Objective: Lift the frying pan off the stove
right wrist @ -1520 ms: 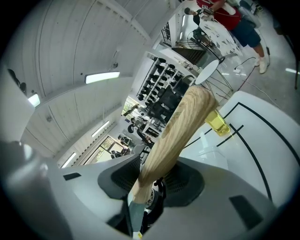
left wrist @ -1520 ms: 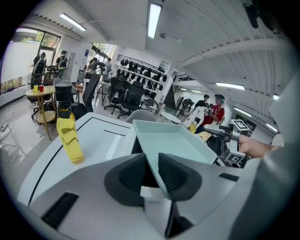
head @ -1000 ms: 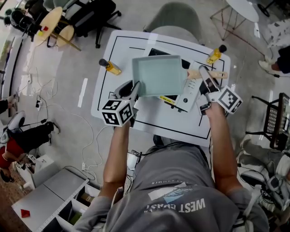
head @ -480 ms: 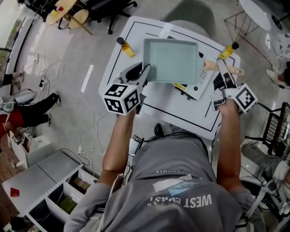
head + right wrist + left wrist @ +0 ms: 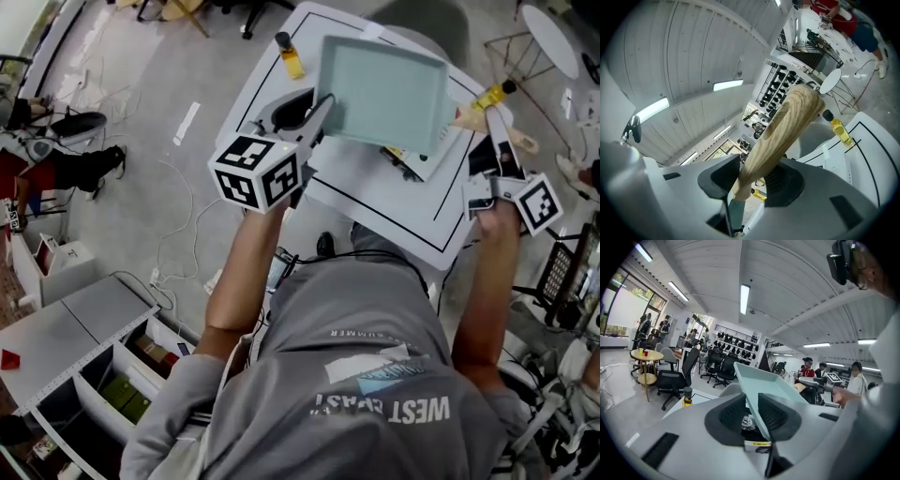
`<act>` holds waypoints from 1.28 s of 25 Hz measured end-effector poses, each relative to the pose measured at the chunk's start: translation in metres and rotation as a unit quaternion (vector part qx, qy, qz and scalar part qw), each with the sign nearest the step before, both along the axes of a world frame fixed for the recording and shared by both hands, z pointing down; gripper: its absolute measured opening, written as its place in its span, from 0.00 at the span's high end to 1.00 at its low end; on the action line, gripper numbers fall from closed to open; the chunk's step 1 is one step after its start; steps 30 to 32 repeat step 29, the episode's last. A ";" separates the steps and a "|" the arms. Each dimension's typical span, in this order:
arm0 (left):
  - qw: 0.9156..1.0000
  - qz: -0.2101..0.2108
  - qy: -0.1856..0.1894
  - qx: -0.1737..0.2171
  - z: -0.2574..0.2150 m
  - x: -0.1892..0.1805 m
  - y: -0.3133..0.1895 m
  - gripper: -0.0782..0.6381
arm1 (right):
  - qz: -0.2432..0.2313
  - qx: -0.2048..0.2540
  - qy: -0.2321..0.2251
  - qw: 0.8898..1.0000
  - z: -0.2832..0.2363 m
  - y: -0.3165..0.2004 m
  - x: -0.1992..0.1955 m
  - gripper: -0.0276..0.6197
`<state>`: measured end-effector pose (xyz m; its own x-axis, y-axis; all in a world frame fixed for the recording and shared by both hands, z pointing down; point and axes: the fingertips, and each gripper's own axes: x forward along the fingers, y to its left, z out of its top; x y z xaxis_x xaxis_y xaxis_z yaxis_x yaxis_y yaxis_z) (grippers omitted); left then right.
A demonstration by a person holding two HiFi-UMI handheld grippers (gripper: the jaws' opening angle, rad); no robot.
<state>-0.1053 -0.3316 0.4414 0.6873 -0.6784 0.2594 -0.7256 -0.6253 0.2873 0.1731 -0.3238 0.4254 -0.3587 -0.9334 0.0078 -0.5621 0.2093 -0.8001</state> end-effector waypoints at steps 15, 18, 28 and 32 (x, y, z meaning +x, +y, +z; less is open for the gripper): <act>0.999 -0.015 0.025 0.041 -0.049 -0.028 0.044 0.78 | -0.024 0.033 -0.004 0.999 -0.052 0.035 -0.029 0.73; 0.998 -0.016 0.028 0.044 -0.053 -0.033 0.051 0.78 | -0.028 0.038 -0.005 0.999 -0.056 0.042 -0.036 0.73; 0.998 -0.018 0.032 0.049 -0.058 -0.045 0.072 0.78 | -0.032 0.041 -0.005 0.999 -0.062 0.061 -0.048 0.73; 0.998 -0.018 0.033 0.049 -0.059 -0.046 0.074 0.78 | -0.032 0.041 -0.006 0.999 -0.063 0.063 -0.049 0.73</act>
